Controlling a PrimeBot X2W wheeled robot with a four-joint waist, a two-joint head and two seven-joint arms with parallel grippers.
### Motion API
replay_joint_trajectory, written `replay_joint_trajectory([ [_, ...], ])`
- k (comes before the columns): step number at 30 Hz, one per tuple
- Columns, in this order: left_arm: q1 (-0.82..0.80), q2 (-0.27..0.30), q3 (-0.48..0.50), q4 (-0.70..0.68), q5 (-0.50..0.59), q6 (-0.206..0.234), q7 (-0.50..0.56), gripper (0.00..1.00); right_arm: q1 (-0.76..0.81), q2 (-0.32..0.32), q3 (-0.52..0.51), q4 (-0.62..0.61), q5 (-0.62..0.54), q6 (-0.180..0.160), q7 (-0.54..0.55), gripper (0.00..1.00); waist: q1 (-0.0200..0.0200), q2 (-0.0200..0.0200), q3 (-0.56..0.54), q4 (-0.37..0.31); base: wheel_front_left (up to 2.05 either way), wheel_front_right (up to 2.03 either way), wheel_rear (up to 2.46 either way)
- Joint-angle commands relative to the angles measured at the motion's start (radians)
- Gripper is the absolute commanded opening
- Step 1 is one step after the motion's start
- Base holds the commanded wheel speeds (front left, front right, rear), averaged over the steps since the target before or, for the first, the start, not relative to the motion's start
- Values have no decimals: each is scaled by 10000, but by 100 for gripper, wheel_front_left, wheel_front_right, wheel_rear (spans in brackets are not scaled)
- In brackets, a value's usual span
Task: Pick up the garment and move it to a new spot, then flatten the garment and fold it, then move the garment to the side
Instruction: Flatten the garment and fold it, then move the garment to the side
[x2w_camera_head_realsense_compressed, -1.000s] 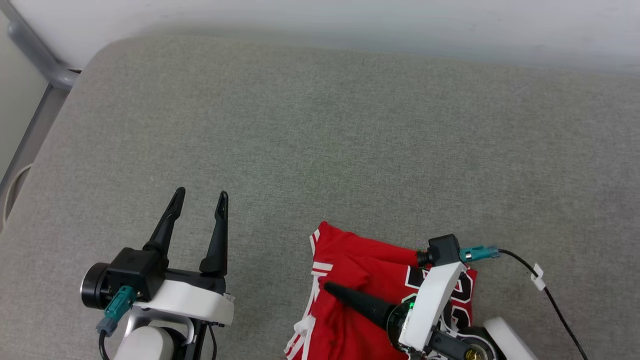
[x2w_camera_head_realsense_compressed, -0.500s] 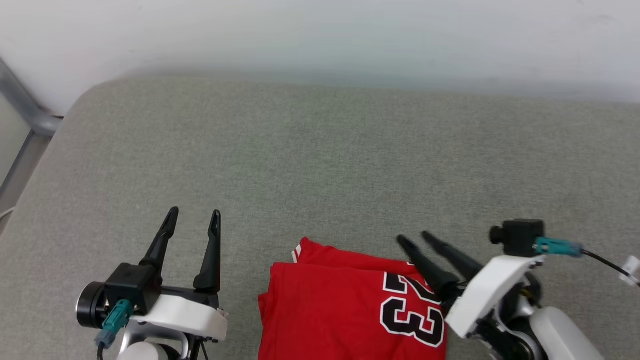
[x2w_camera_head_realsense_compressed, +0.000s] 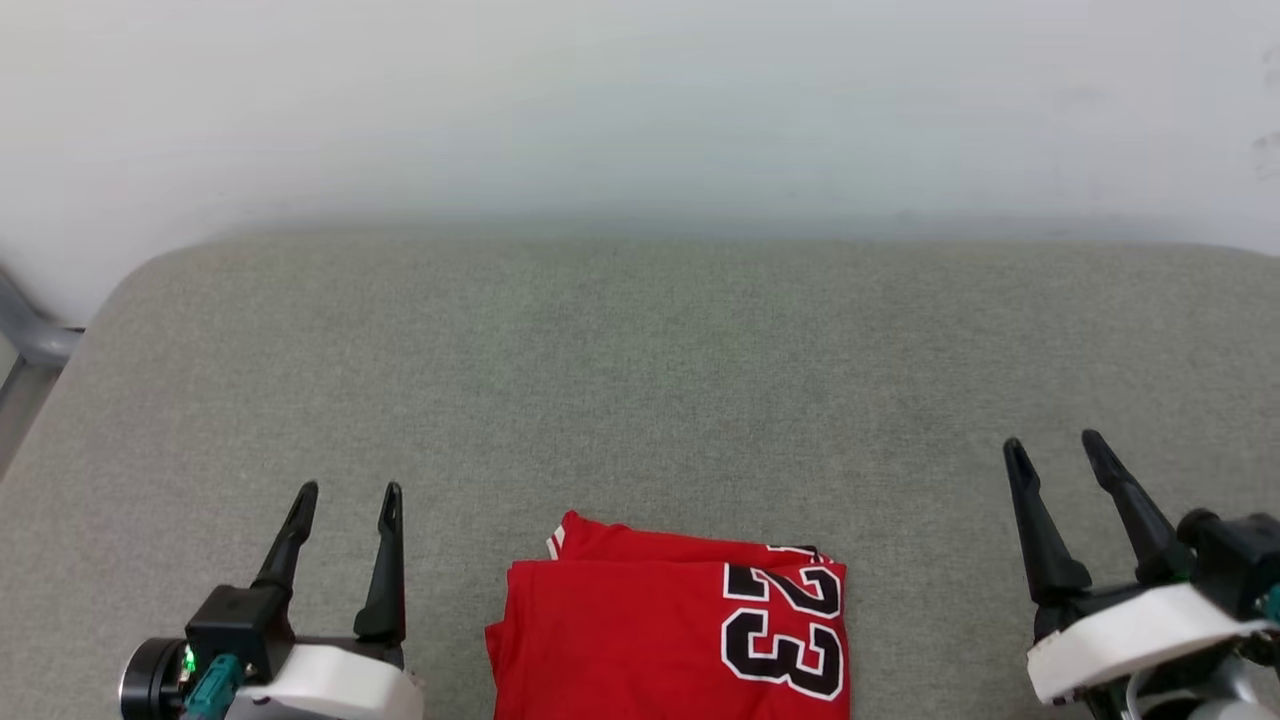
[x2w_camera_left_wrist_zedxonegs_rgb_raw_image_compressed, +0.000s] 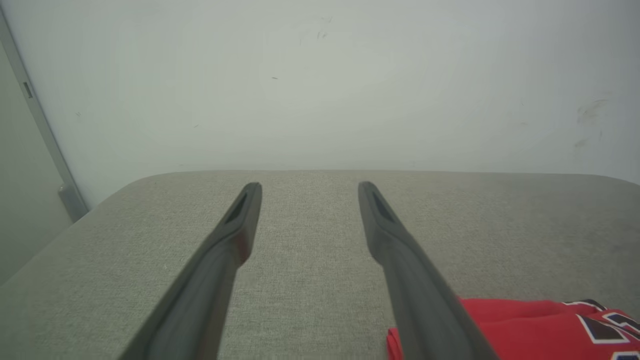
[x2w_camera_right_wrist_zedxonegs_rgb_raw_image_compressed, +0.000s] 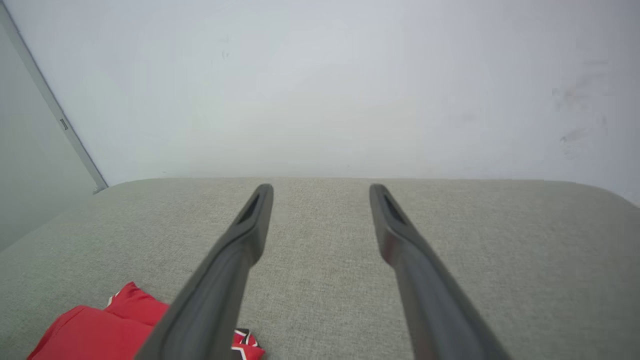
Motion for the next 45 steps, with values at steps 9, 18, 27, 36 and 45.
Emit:
replay_joint_trajectory([
  [9, 576, 14, 133, 67, 171, 132, -45, 100, 1523, 450, -536, -1438, -1194, -4, 502, 100, 1, 0, -401, -264, 0, 0, 0],
  [18, 727, -131, 228, 161, 152, 102, -45, 100, 1905, 684, -652, -2021, -1383, -4, 879, 100, 1, 0, -419, -317, 0, 0, 0],
  [27, 464, -157, 313, 192, 156, -3, -45, 100, 1936, 771, -811, -2113, -906, -4, 1436, 100, 1, 0, -314, -209, 0, 0, 0],
  [36, 34, -322, 361, -189, 217, -92, -44, 100, 1799, 50, -1455, -823, 1954, -3, 3749, 100, 1, 0, 278, 127, 0, 0, 0],
  [45, -777, -538, 291, -661, 428, -319, -44, 100, 1035, -522, -220, 40, 4069, -4, 6434, 100, 1, 0, 1638, 632, 0, 0, 0],
])
